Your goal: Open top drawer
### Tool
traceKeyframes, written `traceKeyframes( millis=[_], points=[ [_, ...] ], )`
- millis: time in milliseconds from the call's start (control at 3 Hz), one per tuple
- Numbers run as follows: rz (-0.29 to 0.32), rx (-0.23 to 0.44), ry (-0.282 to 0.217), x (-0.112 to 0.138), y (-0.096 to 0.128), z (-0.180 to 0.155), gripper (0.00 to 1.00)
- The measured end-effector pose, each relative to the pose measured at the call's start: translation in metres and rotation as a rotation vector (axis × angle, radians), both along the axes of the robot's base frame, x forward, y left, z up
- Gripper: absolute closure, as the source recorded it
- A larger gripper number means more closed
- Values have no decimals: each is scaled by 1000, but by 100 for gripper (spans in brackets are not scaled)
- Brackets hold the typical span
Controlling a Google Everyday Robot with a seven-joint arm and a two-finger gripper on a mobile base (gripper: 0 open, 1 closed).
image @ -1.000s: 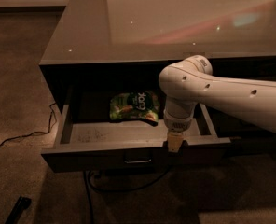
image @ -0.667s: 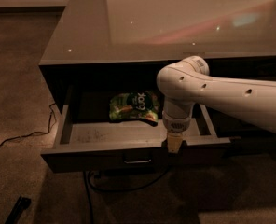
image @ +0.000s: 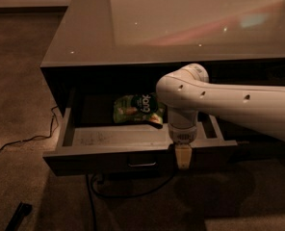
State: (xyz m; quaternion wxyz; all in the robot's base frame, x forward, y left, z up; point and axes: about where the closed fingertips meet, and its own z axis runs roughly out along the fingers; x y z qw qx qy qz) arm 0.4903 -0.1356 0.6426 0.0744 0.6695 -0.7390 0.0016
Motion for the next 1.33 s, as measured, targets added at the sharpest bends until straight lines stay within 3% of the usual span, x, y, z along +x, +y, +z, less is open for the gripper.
traceKeyframes(
  millis=[333,667,1000,1333],
  points=[
    [13,-62,51,-13,-6,-3,0],
    [13,-65,54,-14,-6,-3,0],
    [32,-44,43,-12,-1,-5,0],
    [19,-7,-28,-5,-5,9,0]
  ],
)
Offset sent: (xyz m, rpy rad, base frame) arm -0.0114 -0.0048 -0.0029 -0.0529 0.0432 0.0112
